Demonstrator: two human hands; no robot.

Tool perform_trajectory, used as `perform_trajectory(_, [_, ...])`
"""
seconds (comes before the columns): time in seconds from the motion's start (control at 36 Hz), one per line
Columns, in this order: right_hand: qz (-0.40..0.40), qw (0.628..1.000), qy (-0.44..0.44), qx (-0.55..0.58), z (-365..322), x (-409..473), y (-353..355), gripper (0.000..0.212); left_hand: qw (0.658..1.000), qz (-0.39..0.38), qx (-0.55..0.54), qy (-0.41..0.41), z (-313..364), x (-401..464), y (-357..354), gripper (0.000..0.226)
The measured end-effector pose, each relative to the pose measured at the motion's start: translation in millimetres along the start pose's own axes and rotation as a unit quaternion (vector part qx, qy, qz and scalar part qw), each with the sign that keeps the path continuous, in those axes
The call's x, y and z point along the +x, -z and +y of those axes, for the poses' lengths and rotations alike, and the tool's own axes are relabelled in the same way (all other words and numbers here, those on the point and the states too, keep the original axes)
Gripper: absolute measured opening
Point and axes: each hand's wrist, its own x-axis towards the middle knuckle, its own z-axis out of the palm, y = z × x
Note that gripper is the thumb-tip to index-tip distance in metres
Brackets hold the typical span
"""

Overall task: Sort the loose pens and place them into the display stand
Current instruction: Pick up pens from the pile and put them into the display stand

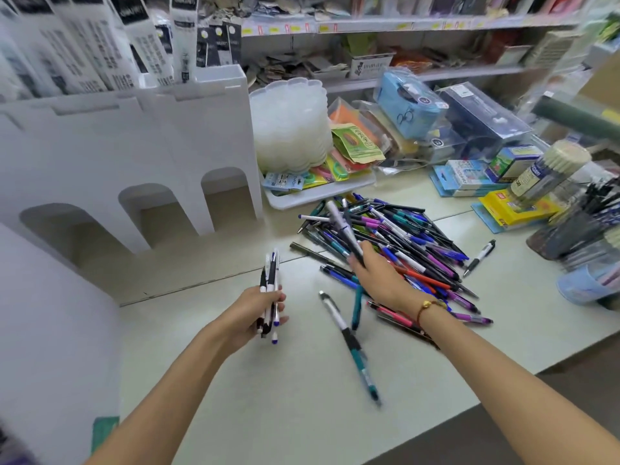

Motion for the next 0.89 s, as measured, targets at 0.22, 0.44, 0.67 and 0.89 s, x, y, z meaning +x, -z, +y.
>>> perform_trajectory(0.22, [-0.048,0.917,-0.104,0.381,-25,-9,1,0.015,0.997,-0.071,-0.003,0.043,22,-11,-16,0.017])
perform_trajectory(0.44, [-0.086,0.914,-0.112,0.381,-22,-23,-39,0.017,0.994,-0.081,0.035,0.057,15,-22,-10,0.023])
perform_trajectory(0.67, [-0.051,0.904,-0.115,0.408,-30,-32,-55,0.013,0.986,-0.112,0.103,0.072,10,-36,0,0.032])
perform_trajectory(0.89, [-0.062,0.819,-0.167,0.545,-40,-48,-54,0.028,0.985,-0.146,0.077,0.041,7,-51,-4,0.032])
